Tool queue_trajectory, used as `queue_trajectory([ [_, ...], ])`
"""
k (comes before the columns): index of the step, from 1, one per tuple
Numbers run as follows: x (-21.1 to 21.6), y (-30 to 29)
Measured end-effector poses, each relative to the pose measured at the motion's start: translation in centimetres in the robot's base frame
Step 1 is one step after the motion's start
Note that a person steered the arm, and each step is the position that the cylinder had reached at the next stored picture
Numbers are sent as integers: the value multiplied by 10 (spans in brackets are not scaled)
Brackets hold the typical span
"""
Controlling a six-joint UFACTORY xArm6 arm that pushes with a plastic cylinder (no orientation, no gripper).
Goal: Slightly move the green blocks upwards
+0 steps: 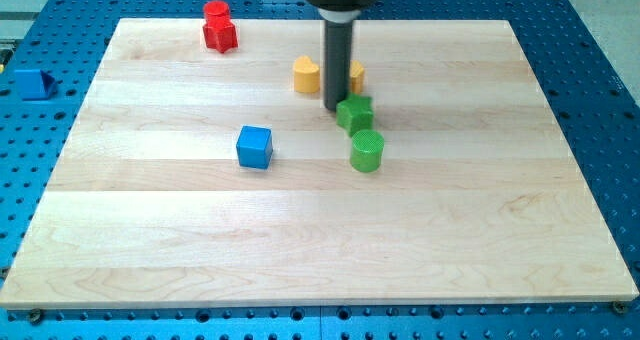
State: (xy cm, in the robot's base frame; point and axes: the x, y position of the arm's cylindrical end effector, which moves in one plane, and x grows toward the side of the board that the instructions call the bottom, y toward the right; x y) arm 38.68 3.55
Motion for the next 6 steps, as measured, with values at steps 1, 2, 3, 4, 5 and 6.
queue_trajectory([
  [1, 74, -4],
  [2, 54, -75],
  [3, 119, -87],
  [4, 148, -11],
  [5, 95, 15],
  [6, 101, -23],
])
